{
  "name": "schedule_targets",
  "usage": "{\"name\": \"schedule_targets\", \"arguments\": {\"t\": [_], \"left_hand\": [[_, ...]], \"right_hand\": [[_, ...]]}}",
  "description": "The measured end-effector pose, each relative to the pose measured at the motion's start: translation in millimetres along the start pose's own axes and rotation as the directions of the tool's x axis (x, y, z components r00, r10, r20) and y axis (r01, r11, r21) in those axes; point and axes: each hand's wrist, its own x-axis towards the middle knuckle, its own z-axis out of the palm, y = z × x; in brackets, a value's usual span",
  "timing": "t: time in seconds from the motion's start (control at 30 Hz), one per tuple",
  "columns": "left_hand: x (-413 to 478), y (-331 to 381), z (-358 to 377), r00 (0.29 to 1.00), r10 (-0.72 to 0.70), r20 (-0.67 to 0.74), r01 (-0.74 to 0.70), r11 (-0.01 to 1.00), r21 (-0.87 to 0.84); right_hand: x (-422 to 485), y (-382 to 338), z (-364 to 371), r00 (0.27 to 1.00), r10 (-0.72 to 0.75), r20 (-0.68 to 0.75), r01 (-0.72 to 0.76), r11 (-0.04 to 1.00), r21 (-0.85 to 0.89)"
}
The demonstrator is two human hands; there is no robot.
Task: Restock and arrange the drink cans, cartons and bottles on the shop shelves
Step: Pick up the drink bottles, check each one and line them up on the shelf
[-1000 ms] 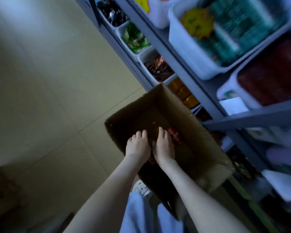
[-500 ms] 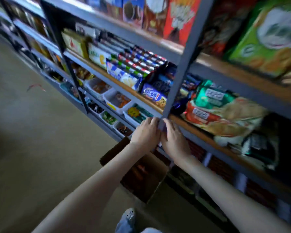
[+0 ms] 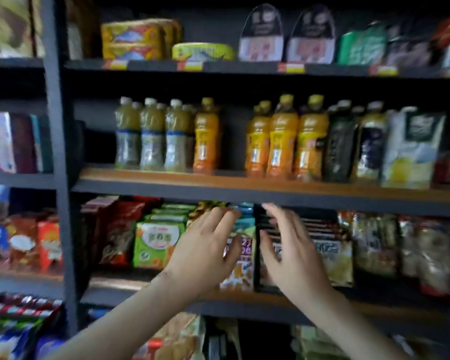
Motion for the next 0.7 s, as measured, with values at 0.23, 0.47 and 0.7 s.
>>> {"name": "schedule_targets", "arguments": {"t": [0.23,0.47,0.7], "left_hand": [[98.8,-27.9,22.5,0.982,0.189,-0.012,-0.186,0.973,0.138],[142.0,-75.3,50.7,0.976,0.219,-0.012,-0.215,0.964,0.160],[150.0,-100.4,67.5,0.981,0.190,-0.022,-0.188,0.978,0.093]], "right_hand": [[81.3,68.4,-38.8,0.980,0.142,-0.139,-0.163,0.975,-0.154],[146.0,119.9,-23.1,0.850,0.526,0.015,-0.520,0.845,-0.123],[167.6,140.2,-8.4,0.750,0.657,0.075,-0.638,0.749,-0.179]]}}
